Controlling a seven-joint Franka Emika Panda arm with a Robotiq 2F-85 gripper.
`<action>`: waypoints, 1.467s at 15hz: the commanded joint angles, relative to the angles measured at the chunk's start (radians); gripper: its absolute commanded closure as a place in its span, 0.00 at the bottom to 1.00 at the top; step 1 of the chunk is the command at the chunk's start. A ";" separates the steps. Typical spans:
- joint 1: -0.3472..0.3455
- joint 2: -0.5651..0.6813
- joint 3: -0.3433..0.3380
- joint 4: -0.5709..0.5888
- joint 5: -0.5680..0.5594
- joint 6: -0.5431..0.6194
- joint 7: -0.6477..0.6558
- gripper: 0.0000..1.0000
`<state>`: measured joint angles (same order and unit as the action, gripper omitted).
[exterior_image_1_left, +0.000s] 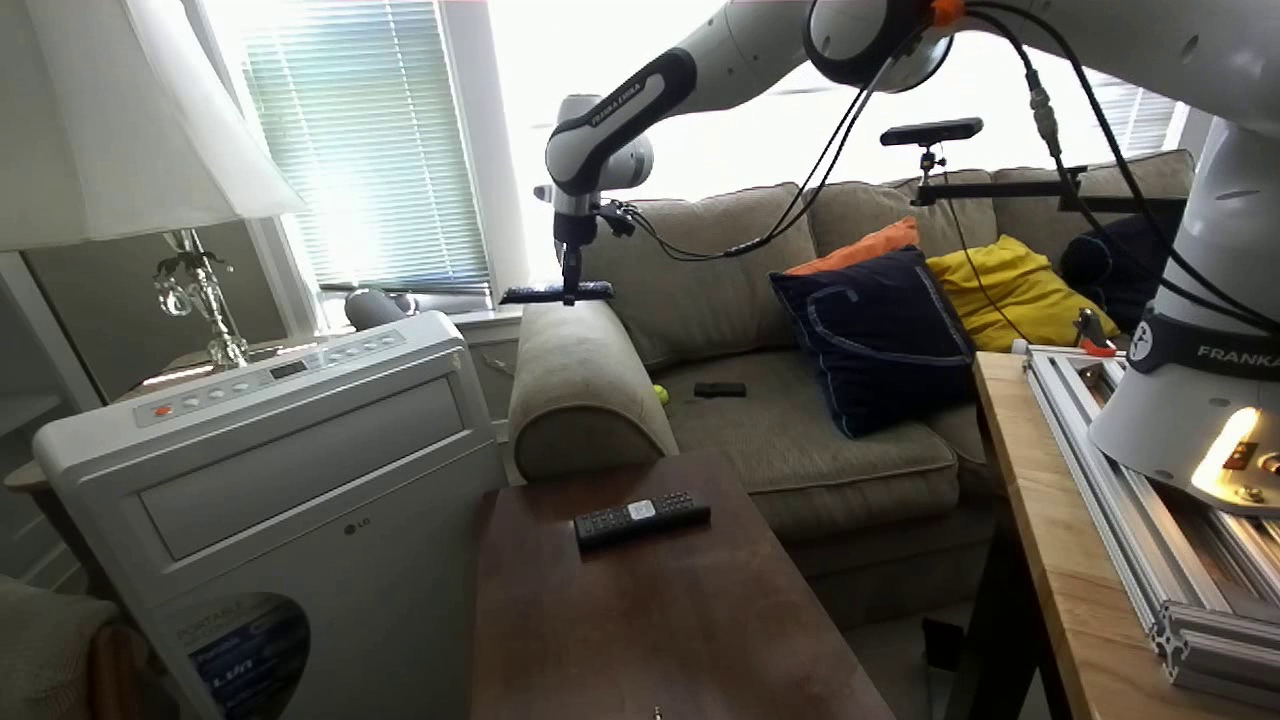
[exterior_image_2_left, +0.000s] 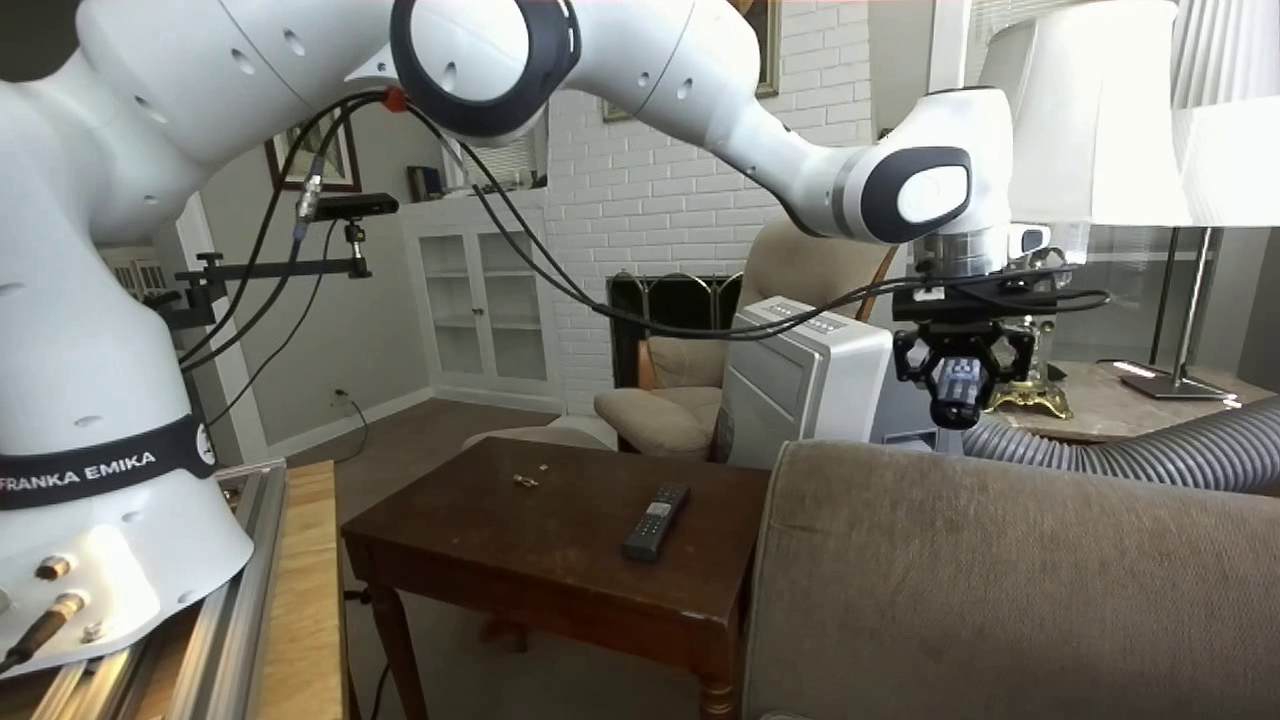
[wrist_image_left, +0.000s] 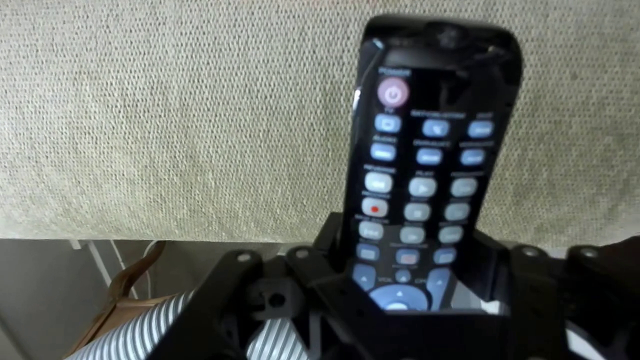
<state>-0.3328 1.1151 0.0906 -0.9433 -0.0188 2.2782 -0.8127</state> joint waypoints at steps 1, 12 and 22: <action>-0.008 -0.156 0.008 -0.236 0.015 0.043 0.037 0.76; 0.010 -0.202 -0.008 -0.301 0.015 0.020 0.037 0.51; -0.001 -0.299 0.021 -0.555 0.010 0.228 -0.035 0.76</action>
<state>-0.3214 0.8985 0.0924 -1.3378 -0.0192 2.4432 -0.7923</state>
